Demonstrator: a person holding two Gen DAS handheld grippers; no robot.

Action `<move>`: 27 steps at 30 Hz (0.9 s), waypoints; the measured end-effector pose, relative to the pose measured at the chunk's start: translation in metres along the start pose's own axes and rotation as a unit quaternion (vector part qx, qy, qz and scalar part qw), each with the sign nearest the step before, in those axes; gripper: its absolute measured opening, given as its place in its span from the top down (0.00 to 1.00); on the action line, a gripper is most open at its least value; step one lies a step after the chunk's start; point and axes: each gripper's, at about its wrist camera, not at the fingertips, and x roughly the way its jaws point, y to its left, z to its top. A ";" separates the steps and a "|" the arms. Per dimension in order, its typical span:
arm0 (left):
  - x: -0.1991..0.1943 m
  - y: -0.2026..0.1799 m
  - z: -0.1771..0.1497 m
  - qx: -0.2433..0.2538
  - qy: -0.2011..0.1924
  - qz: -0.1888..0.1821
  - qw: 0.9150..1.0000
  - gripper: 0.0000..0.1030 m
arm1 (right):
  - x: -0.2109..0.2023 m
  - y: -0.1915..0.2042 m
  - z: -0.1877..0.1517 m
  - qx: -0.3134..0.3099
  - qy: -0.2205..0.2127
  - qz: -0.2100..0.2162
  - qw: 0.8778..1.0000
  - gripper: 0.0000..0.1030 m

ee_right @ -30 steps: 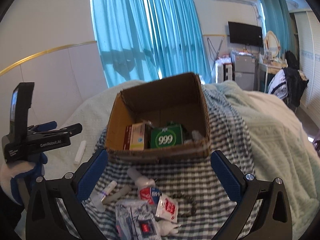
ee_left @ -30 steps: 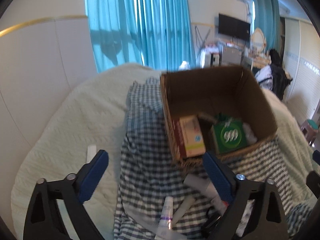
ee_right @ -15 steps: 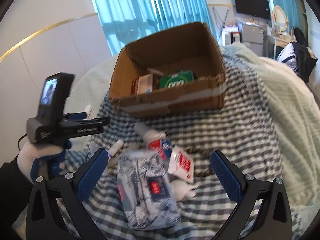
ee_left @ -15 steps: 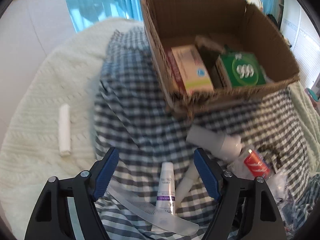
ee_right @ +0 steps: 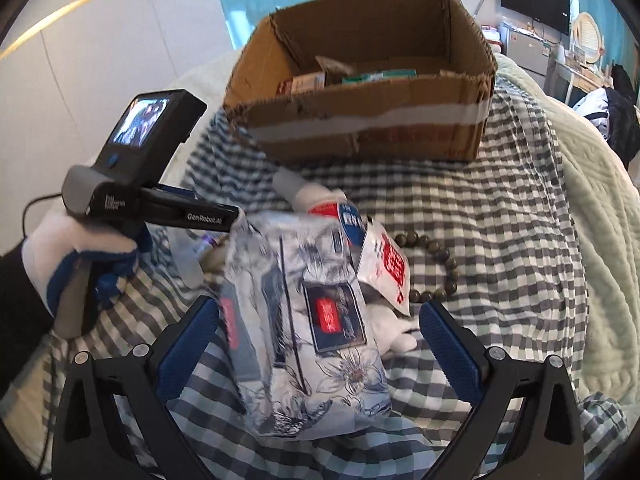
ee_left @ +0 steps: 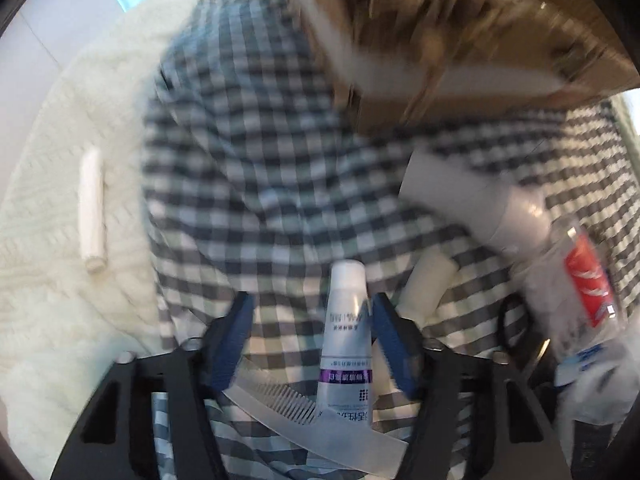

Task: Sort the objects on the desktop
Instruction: 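Grasp the white spray bottle with the left tool while the right grasps the floral tissue pack, then lift the spray bottle and tissue pack over the cardboard box with both tools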

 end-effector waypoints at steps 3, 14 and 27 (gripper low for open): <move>0.008 -0.004 -0.003 0.009 0.022 -0.014 1.000 0.69 | 0.009 0.002 -0.002 -0.008 0.018 -0.008 1.000 0.37; -0.025 -0.009 -0.019 0.027 -0.024 -0.033 0.999 0.75 | 0.003 0.005 -0.009 -0.010 -0.001 -0.018 1.000 0.70; -0.117 -0.013 -0.043 0.046 -0.197 -0.039 0.978 0.80 | -0.022 -0.001 -0.009 0.016 -0.038 -0.033 0.999 0.72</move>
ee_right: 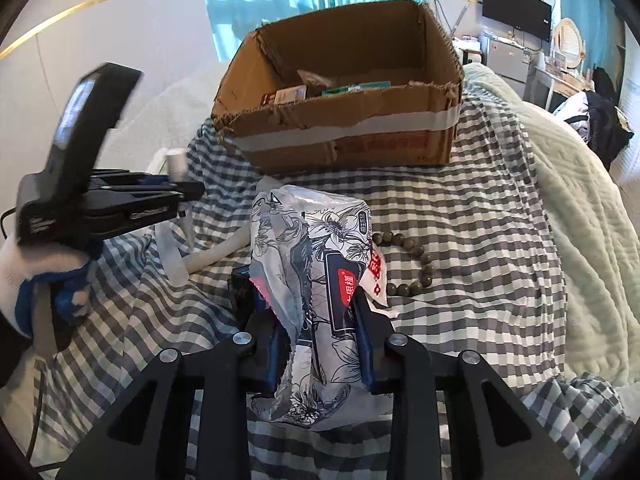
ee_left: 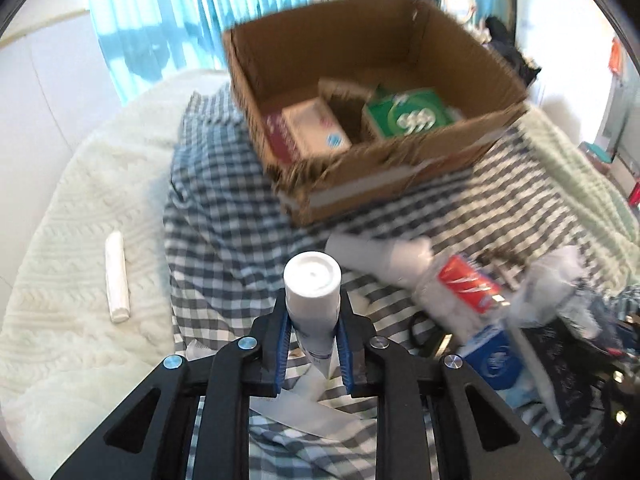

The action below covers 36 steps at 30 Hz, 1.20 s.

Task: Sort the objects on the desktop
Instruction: 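Lift the spray bottle and tissue pack over the cardboard box with both tools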

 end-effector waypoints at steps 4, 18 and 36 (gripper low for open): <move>-0.021 0.000 0.001 -0.005 -0.027 -0.008 1.000 0.80 | -0.008 -0.002 0.003 0.000 -0.011 -0.004 1.000 0.72; -0.075 -0.027 0.004 -0.017 -0.106 -0.031 0.994 0.80 | -0.042 -0.005 0.027 0.007 -0.063 -0.012 0.998 0.74; -0.126 -0.040 0.040 -0.069 -0.205 -0.033 0.976 0.80 | -0.092 -0.020 0.082 0.020 -0.166 -0.016 0.986 0.74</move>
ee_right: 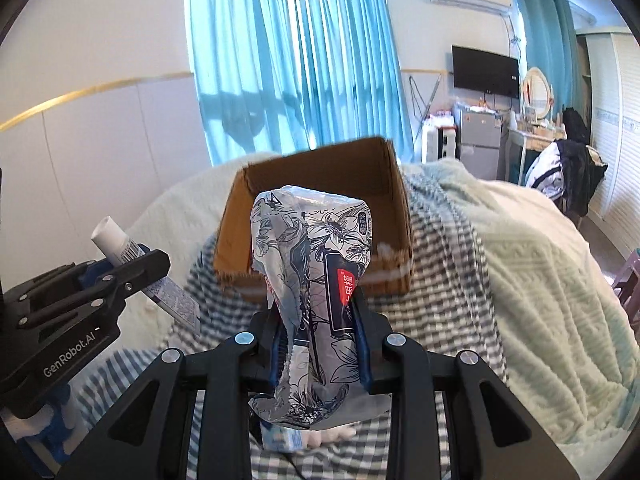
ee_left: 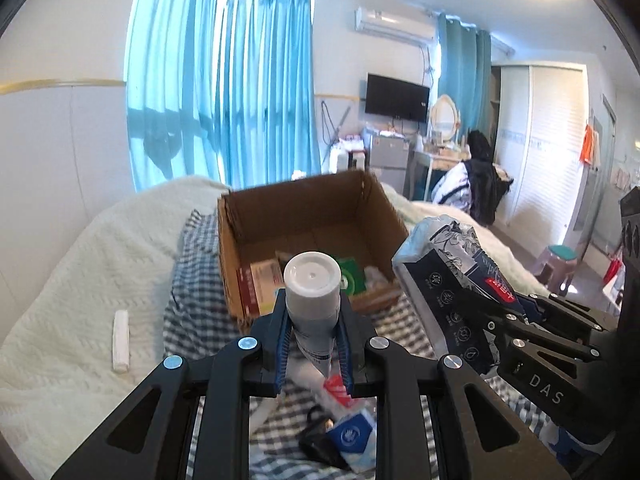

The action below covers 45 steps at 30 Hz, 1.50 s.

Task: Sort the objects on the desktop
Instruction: 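Lift the spray bottle and tissue pack over the cardboard box with both tools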

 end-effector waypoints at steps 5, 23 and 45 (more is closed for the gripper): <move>0.002 0.002 0.017 0.002 -0.024 0.005 1.000 0.80 | -0.003 -0.002 0.019 0.000 -0.028 0.003 1.000 0.74; 0.033 0.010 0.081 0.001 -0.092 0.012 0.996 0.80 | 0.021 0.001 0.088 -0.025 -0.096 -0.010 0.995 0.74; 0.162 0.038 0.084 -0.005 -0.032 0.043 0.999 0.80 | 0.146 -0.019 0.114 -0.060 -0.038 -0.029 0.997 0.74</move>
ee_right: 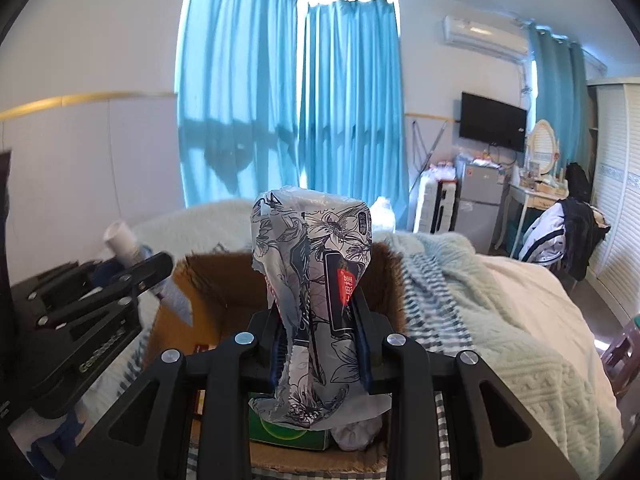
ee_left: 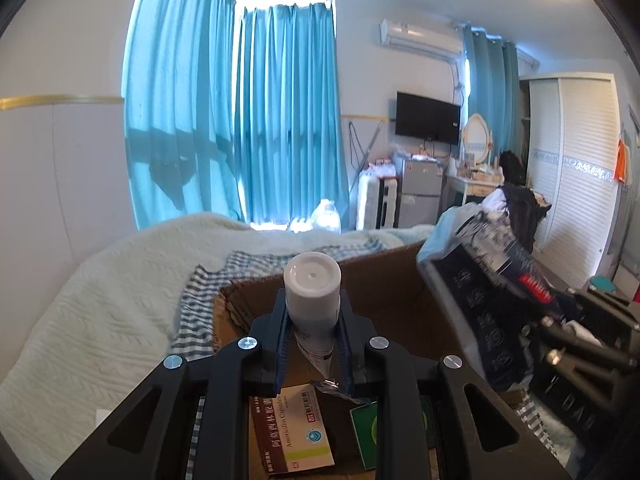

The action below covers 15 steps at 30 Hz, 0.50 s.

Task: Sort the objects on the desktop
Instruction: 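Lift the spray bottle and tissue pack over the cardboard box with both tools, then open both tools to drop the spray bottle and tissue pack into the box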

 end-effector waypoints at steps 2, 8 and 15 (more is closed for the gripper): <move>0.012 0.001 -0.003 -0.007 0.013 -0.003 1.000 0.80 | 0.016 0.002 -0.003 -0.005 0.017 0.000 1.000 0.74; 0.055 -0.002 -0.019 0.007 0.072 0.017 0.997 0.80 | 0.056 0.000 -0.012 -0.008 0.078 0.001 0.997 0.74; 0.074 -0.008 -0.032 0.017 0.107 0.021 0.994 0.80 | 0.087 -0.004 -0.025 -0.009 0.129 -0.001 0.992 0.74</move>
